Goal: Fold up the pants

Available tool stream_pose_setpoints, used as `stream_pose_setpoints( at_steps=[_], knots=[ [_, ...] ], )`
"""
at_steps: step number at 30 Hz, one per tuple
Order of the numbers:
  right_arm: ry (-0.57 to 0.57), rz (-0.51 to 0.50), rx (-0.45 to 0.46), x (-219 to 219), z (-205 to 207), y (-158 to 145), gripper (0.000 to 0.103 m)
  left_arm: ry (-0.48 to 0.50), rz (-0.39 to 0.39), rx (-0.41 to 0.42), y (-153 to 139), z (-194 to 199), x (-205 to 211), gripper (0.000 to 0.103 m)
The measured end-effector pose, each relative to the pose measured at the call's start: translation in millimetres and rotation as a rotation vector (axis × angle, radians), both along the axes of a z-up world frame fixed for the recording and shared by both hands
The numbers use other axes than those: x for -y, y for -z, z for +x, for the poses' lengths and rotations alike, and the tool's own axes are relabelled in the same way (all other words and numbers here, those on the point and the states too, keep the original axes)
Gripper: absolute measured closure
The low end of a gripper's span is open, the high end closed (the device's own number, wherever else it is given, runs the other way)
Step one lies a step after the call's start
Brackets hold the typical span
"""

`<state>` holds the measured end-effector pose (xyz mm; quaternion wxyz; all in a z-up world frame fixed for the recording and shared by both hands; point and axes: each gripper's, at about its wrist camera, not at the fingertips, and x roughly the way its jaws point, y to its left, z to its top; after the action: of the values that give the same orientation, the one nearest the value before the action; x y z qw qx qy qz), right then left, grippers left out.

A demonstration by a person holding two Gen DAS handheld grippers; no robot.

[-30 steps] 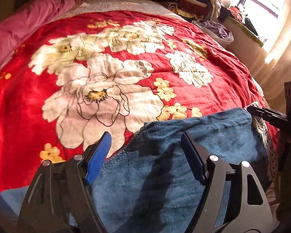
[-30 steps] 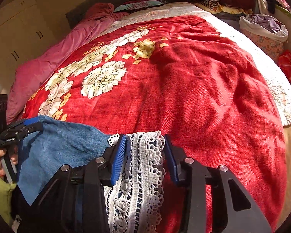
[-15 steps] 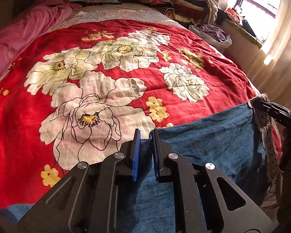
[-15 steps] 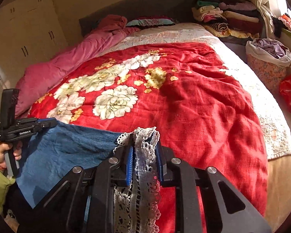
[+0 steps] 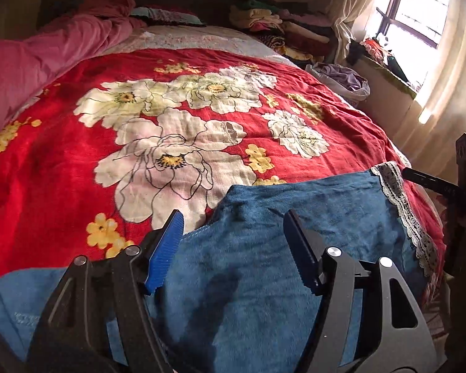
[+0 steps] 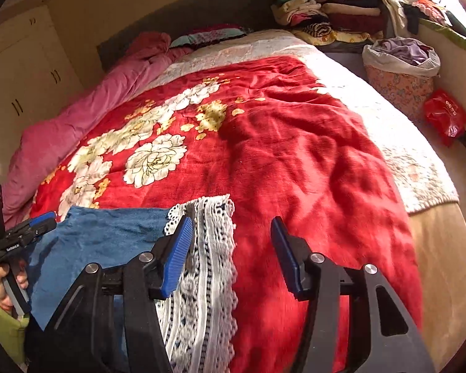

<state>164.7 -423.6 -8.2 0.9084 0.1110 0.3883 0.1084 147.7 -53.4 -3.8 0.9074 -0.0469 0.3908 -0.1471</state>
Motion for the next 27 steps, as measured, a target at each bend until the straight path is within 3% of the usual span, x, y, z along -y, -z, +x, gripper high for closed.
stream_pose_setpoints(
  at_steps=[4, 8, 11, 22, 27],
  knots=[
    [0.019, 0.070, -0.016, 13, -49, -3, 0.052, -0.031, 0.003, 0.018, -9, -40, -16, 0.044],
    [0.024, 0.052, -0.026, 18, -95, -3, 0.051, -0.026, -0.005, 0.040, -9, -89, -29, 0.040],
    [0.003, 0.070, -0.074, 14, -115, 6, 0.051, -0.036, 0.047, 0.019, -1, -113, -32, 0.038],
    [-0.054, 0.110, -0.150, -10, -121, 35, 0.052, -0.213, 0.190, 0.002, 9, -133, -73, 0.029],
    [-0.070, -0.013, -0.123, -35, -121, 38, 0.052, -0.238, 0.139, -0.041, 16, -131, -89, 0.029]
  ],
)
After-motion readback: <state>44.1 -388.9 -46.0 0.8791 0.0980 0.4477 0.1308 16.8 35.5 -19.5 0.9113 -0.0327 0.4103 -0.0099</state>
